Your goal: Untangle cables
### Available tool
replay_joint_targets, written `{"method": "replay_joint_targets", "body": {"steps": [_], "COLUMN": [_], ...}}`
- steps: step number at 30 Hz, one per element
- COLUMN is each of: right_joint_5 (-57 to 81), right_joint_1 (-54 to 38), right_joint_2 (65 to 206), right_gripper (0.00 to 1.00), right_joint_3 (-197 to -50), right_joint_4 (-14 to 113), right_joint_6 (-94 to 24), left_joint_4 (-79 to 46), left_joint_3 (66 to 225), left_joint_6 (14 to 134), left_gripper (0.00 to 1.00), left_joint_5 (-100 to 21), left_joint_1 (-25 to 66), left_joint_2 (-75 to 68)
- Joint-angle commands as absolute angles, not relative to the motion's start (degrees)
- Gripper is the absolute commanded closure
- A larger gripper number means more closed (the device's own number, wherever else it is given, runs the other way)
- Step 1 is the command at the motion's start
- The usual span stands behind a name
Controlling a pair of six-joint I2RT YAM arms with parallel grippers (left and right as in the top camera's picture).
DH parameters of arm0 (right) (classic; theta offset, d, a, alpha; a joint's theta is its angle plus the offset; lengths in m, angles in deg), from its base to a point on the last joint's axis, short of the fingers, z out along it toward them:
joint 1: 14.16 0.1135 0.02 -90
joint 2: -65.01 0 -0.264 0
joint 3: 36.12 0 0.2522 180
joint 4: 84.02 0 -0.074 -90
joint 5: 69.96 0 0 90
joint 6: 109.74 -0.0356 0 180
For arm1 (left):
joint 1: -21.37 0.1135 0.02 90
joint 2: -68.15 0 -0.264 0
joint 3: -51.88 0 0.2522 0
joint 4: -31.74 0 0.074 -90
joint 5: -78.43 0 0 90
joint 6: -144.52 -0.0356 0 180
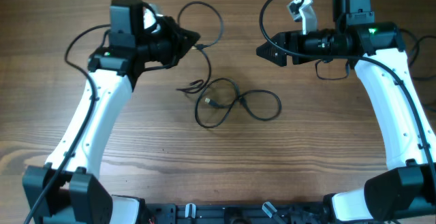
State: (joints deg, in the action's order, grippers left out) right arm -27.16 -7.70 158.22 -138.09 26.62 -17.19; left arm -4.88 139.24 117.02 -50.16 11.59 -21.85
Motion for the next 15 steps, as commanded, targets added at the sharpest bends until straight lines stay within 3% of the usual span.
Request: {"method": "replay_joint_targets", "body": {"steps": [1, 12, 15], "right_joint_5": [-33.7, -36.4, -33.1], "right_joint_1": [-6.6, 3.7, 5.4], "right_joint_2": [158.7, 158.7, 158.7], "right_gripper": [0.17, 0.24, 0.32], "right_joint_3": [-137.5, -137.5, -137.5], "right_joint_4": [28.8, 41.4, 42.1], "right_joint_6": [-14.7, -15.3, -15.5], "left_joint_4": [0.4, 9.9, 11.5], "left_joint_3": [139.5, 139.5, 139.5], "left_joint_6": [125.8, 135.7, 137.0], "left_gripper": [0.96, 0.96, 0.96], "left_joint_5": [-54.9, -57.9, -62.1], "left_joint_1": [9.8, 8.6, 8.6], "left_joint_2": [-22.0, -22.0, -22.0]}}
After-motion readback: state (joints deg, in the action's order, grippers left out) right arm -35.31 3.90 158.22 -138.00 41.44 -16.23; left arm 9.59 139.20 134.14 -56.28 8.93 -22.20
